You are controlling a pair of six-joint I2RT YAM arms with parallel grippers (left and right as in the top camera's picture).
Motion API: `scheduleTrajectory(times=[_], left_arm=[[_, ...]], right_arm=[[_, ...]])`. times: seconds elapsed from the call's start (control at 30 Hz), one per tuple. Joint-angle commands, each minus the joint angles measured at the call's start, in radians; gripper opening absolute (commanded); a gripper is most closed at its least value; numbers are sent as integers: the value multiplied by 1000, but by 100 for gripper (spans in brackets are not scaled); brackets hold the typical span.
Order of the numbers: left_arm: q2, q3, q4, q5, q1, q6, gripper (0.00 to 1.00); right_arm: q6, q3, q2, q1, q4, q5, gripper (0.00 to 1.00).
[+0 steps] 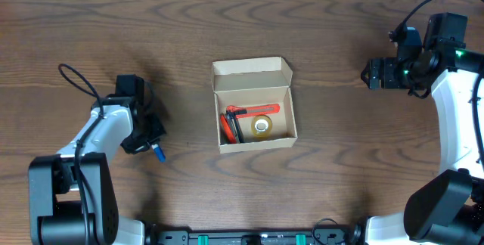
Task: Pack container
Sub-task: 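Grasp the blue-capped whiteboard marker with the left gripper, then carry the blue marker into the box and lower it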
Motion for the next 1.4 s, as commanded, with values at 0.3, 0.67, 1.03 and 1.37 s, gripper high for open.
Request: scheduleTrajectory(times=[0.3, 0.67, 1.03, 1.37], left_arm=[[-116, 327, -166, 360, -101, 668, 6], [-128, 536, -281, 199, -437, 1329, 6], [-118, 535, -194, 205, -614, 1457, 6], [-10, 535, -169, 214, -628, 1466, 6]], right_arm=[[9, -3, 8, -3, -8, -8, 92], [5, -3, 8, -3, -8, -7, 92], [5, -3, 8, -8, 14, 3, 93], [5, -3, 9, -8, 22, 3, 93]])
